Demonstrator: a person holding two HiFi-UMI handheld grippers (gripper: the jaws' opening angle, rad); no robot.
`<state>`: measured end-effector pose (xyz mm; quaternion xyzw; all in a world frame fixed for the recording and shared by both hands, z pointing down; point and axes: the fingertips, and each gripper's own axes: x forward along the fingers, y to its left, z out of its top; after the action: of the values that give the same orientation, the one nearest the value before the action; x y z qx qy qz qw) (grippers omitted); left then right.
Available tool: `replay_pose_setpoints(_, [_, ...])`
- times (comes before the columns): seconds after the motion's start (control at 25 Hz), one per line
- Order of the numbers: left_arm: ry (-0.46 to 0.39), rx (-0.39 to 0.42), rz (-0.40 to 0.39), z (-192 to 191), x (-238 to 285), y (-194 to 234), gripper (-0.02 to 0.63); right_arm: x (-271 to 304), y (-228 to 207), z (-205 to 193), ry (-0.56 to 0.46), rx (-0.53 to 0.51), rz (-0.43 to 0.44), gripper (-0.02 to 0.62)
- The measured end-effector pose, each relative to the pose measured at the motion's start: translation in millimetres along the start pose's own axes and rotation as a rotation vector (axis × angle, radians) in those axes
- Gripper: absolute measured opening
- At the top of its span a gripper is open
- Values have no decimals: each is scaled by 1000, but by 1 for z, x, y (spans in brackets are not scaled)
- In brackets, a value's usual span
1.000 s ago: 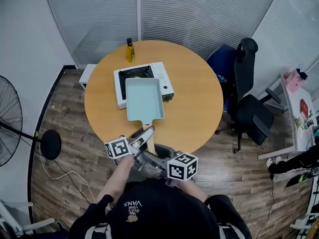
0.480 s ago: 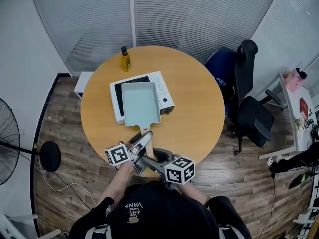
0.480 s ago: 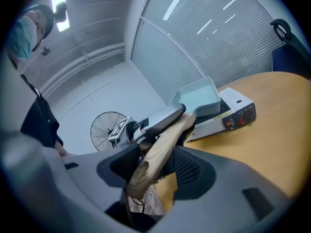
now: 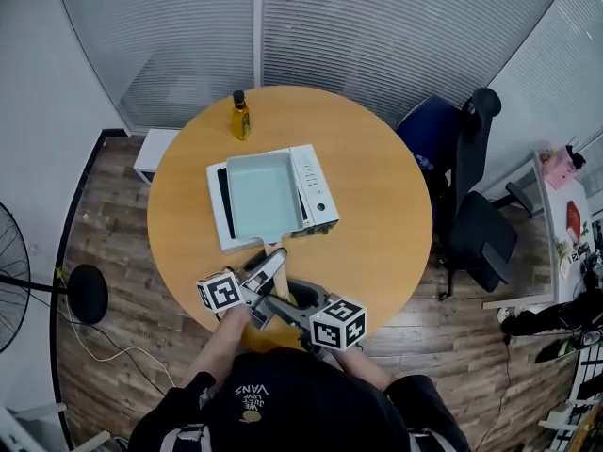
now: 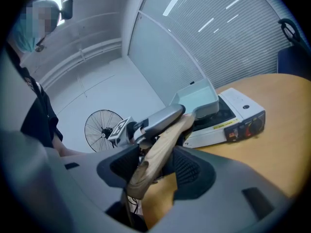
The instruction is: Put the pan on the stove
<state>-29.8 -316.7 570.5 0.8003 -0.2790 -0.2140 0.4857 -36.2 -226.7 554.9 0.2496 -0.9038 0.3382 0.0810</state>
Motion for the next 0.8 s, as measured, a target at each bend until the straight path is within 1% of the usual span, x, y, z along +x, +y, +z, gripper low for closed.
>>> replay_pose_setpoints(0.08, [-4, -9, -2, 5, 4, 5, 236, 6, -6, 2, 10, 0, -4, 212])
replay_pose_setpoints(0.2, [-8, -19, 15, 11, 6, 19, 236, 14, -15, 6, 26, -4, -8, 212])
replay_pose_setpoints(0.48, [-33, -37, -16, 25, 16, 37, 236, 30, -33, 12, 52, -13, -16, 212])
replay_pose_setpoints(0.64, [-24, -57, 18, 27, 15, 51, 238, 39, -40, 11, 61, -7, -21, 212])
replay_pose_setpoints(0.8, [-22, -66, 7, 29, 19, 60, 238, 43, -47, 13, 66, 4, -28, 212])
